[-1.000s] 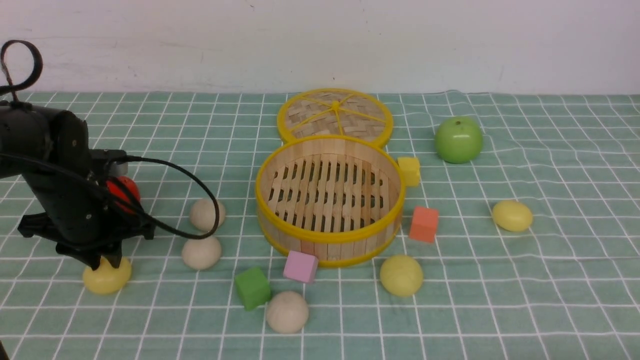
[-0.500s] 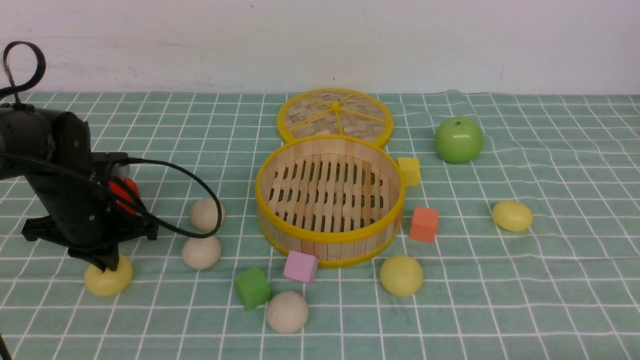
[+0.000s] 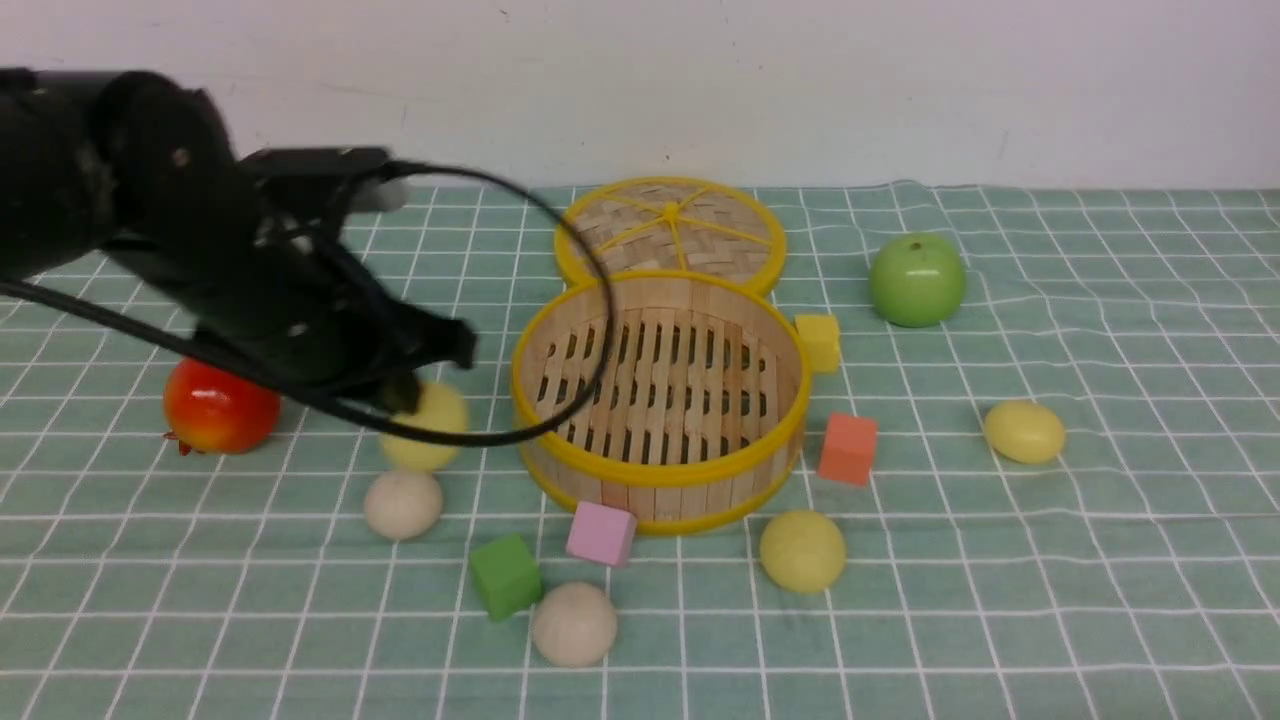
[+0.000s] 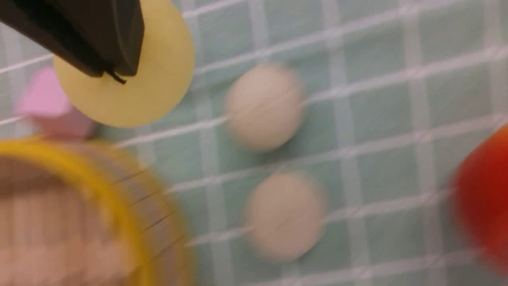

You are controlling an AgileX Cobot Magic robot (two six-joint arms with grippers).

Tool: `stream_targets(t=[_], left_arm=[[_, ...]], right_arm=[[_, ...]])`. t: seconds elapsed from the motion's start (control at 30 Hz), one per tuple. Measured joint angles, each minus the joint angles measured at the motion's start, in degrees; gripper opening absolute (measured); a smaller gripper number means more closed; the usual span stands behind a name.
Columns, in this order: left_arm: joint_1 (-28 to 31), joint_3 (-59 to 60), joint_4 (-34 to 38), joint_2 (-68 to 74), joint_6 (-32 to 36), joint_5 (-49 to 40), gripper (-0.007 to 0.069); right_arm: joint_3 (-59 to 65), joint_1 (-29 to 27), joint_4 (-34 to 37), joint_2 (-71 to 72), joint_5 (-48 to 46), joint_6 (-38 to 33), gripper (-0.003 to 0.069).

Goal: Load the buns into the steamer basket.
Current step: Use the left arm to put the steamed stuffed bun into the steamer, then use the left arm to grab a steamed stuffed bun

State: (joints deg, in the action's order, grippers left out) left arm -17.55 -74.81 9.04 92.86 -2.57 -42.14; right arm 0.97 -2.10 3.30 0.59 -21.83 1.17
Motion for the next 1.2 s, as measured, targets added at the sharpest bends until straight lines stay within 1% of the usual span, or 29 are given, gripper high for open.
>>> stream_targets(t=[0.1,0.2,0.47,0.53,0.63,0.73,0.83,0.93,0.97,1.0,1.07,1.13,1.2], left_arm=[[-3.6,-4.8,3.3,3.6,2.9,2.8,-0.0013],[-5.6,-9.4,4.7,8.0,4.1,3.5,-0.0013],[-6.2,-18.3,4.0,21.4,4.5,3.3,-0.0013],[-6.2,-19.6,3.7,23.4,3.8,2.5,-0.0012],[-6.2,-21.3,2.6,25.6,2.0,0.2,0.0011],[-6.2,-21.8,1.8,26.3,1.6,-0.5,0.0066],[-6.2,-22.1,1.6,26.3,1.4,-0.6,0.0159],[-6.1,-22.2,1.6,25.4,0.1,-1.7,0.0285],[-6.1,-22.2,1.3,24.1,-0.4,-3.1,0.0340],[-6.1,-22.2,1.2,24.1,-0.4,-3.1,0.0340],[-6.1,-22.3,-0.2,20.0,-0.9,-7.3,0.0398],[-6.1,-21.8,-2.1,14.5,-2.0,-12.0,0.0391],[-6.1,-20.5,-3.4,11.9,-2.9,-13.9,0.0368]], right_arm=[[0.0,0.0,0.0,0.0,0.0,0.0,0.0240],[0.0,0.0,0.0,0.0,0.0,0.0,0.0240],[0.0,0.0,0.0,0.0,0.0,0.0,0.0240],[0.0,0.0,0.0,0.0,0.0,0.0,0.0240],[0.0,0.0,0.0,0.0,0.0,0.0,0.0240],[0.0,0.0,0.0,0.0,0.0,0.0,0.0240],[0.0,0.0,0.0,0.0,0.0,0.0,0.0240],[0.0,0.0,0.0,0.0,0.0,0.0,0.0240],[0.0,0.0,0.0,0.0,0.0,0.0,0.0240],[0.0,0.0,0.0,0.0,0.0,0.0,0.0240],[0.0,0.0,0.0,0.0,0.0,0.0,0.0240],[0.0,0.0,0.0,0.0,0.0,0.0,0.0240],[0.0,0.0,0.0,0.0,0.0,0.0,0.0240]])
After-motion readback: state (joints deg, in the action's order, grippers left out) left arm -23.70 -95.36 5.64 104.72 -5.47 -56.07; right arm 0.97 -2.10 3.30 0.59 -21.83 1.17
